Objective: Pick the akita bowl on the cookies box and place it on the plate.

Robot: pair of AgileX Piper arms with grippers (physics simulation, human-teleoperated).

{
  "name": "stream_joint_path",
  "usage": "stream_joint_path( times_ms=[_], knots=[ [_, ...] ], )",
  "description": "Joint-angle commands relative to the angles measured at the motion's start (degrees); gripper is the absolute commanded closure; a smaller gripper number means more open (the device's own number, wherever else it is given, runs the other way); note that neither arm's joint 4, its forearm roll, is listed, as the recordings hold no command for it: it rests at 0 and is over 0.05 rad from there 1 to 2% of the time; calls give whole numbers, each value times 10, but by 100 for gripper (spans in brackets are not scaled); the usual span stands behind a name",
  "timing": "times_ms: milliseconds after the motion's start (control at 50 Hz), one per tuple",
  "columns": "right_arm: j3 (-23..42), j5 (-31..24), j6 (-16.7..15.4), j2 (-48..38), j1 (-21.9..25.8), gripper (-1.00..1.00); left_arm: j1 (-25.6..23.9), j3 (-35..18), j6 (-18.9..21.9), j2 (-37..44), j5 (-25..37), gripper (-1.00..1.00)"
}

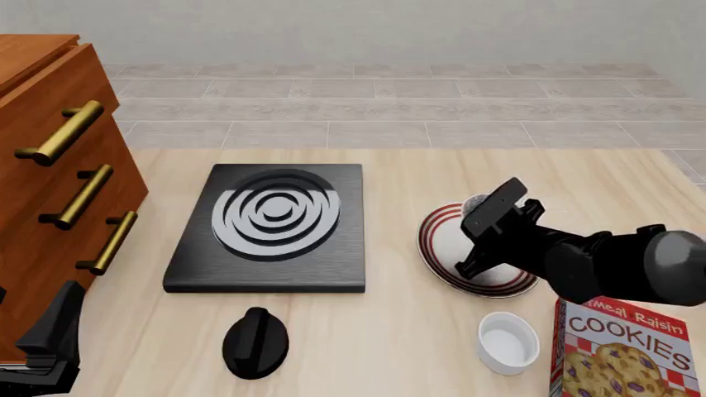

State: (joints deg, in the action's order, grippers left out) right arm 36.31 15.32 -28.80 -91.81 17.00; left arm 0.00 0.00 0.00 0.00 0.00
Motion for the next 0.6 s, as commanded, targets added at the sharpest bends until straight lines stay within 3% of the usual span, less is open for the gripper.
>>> stream_joint_path(
  times_ms=[20, 240, 260, 600],
  knots=[
    [5, 5, 2, -3, 1, 100, 0, 0, 0, 0, 0, -100],
    [1, 14, 1, -1, 1, 100, 0, 0, 0, 0, 0, -100],
    [2, 11, 3, -2, 3, -100, 0, 0, 0, 0, 0, -100],
    [2, 9, 11, -6, 12, -100, 0, 0, 0, 0, 0, -100]
  ],
)
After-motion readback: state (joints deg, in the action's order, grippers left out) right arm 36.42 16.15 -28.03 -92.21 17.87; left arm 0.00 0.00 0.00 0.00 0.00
